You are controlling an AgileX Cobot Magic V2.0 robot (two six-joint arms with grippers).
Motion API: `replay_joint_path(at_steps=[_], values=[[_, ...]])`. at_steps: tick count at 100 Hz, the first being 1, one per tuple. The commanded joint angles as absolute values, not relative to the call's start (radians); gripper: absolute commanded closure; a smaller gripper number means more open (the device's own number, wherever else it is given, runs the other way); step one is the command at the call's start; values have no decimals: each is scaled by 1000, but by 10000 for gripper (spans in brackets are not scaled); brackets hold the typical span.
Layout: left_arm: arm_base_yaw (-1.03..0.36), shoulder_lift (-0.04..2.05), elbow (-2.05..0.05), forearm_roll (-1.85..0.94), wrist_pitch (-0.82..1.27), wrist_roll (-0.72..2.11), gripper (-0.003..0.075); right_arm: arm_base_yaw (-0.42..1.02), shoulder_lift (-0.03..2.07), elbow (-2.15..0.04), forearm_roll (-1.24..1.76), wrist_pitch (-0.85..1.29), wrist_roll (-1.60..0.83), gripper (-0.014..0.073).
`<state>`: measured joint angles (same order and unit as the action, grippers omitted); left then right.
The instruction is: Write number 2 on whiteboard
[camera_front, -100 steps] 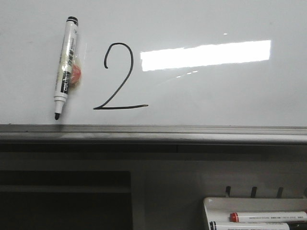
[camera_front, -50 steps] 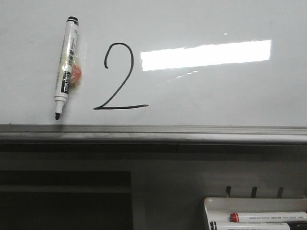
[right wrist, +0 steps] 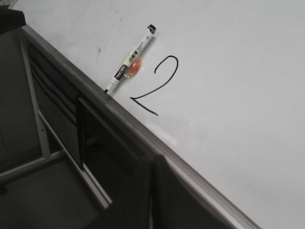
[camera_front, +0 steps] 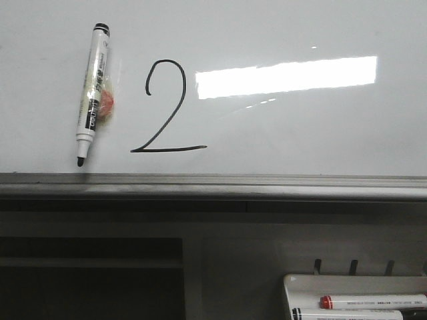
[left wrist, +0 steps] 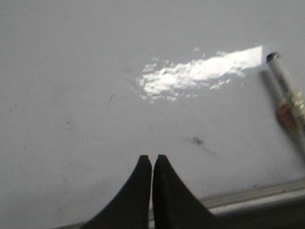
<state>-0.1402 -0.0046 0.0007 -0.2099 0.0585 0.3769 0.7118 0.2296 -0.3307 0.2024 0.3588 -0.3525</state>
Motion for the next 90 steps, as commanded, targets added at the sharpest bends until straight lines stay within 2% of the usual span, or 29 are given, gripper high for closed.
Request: replay_joint_path(at_steps=[1, 19, 31, 90], values=[[-84, -32, 10, -146, 66, 297, 741, 707, 237, -354, 208, 272, -354, 662], [-40, -32, 12, 51, 192, 62, 741, 707, 237, -354, 208, 272, -354, 662], [-14, -32, 12, 63, 278, 58, 741, 707, 237, -354, 208, 272, -354, 662], [-7, -32, 12, 70, 282, 77, 741, 707, 237, -354, 208, 272, -354, 665]])
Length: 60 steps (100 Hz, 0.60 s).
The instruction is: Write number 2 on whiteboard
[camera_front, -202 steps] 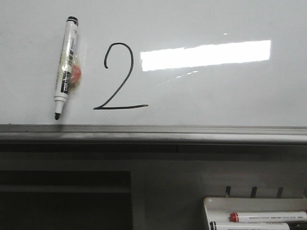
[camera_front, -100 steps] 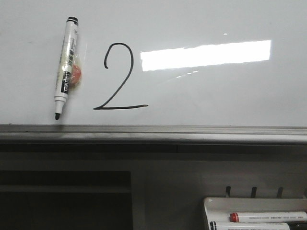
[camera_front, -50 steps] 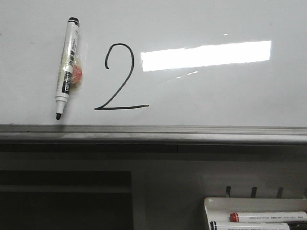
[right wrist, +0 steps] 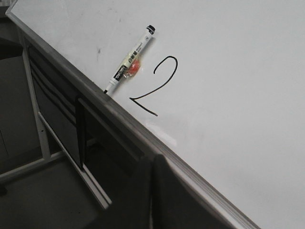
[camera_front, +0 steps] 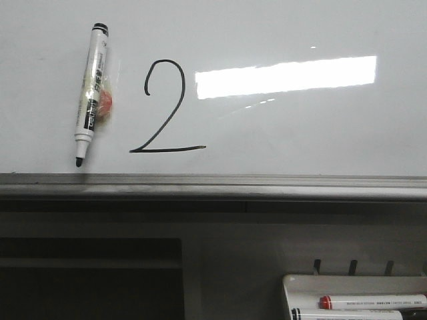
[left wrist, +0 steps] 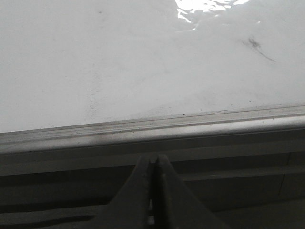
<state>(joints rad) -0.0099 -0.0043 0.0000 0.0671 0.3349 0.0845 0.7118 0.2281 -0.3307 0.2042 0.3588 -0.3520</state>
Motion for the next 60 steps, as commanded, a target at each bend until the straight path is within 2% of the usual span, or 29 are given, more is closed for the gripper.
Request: replay_joint_path(at_steps=[1, 60], values=[[-7, -32, 12, 70, 282, 77, 741, 707, 237, -354, 208, 272, -354, 664], [-7, -32, 12, 70, 282, 77, 741, 707, 237, -353, 226, 270, -347, 664]])
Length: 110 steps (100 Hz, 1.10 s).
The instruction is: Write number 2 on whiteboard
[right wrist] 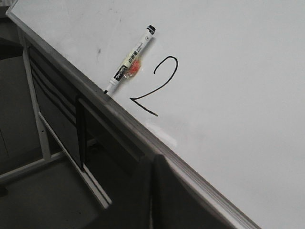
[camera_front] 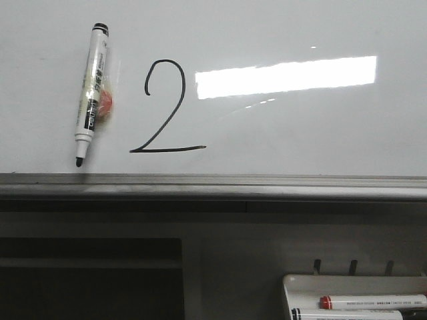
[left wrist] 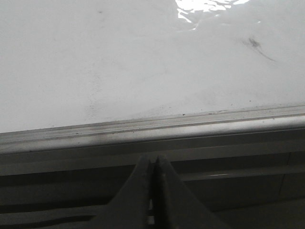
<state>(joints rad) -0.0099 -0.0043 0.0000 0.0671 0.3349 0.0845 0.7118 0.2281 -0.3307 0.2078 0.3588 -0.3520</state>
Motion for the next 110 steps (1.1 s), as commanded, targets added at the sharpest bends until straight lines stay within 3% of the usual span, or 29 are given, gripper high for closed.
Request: replay_joint_path(at_steps=[1, 22, 40, 76, 110], values=[[-7, -32, 12, 70, 282, 77, 741, 707, 237, -353, 226, 270, -341, 665], [-7, -32, 12, 70, 282, 77, 741, 693, 237, -353, -108, 246, 118, 665], [-7, -32, 12, 70, 282, 77, 741, 593, 237, -352, -256, 212, 124, 664], [-7, -32, 12, 70, 282, 77, 741, 163, 234, -291, -217, 177, 124, 664], [-7, -32, 12, 70, 282, 77, 741, 48, 43, -41, 14, 16, 124, 664]])
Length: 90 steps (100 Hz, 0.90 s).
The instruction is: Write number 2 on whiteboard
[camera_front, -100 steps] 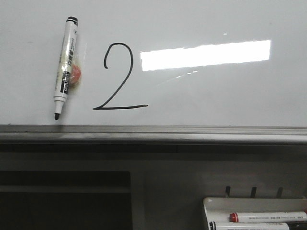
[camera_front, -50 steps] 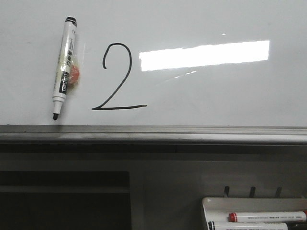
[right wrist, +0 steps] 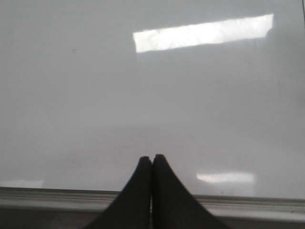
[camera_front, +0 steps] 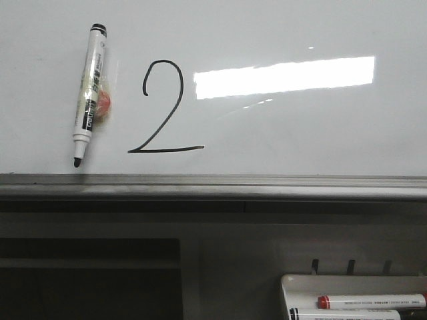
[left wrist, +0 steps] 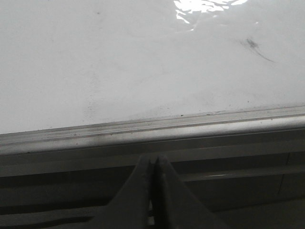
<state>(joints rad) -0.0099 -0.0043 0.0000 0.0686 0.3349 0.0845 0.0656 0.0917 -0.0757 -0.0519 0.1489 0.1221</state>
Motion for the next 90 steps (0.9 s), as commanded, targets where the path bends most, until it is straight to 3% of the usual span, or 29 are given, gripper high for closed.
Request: replay_joint_path(at_steps=[1, 11, 40, 90], values=[[-7, -32, 12, 70, 282, 77, 741, 46, 25, -22, 31, 8, 124, 664], [-7, -32, 12, 70, 282, 77, 741, 39, -33, 42, 37, 0, 124, 665], [-7, -32, 12, 69, 280, 77, 741, 37, -29, 38, -9, 305, 70, 664], [-7, -32, 12, 69, 280, 77, 741, 37, -29, 38, -11, 303, 52, 665]])
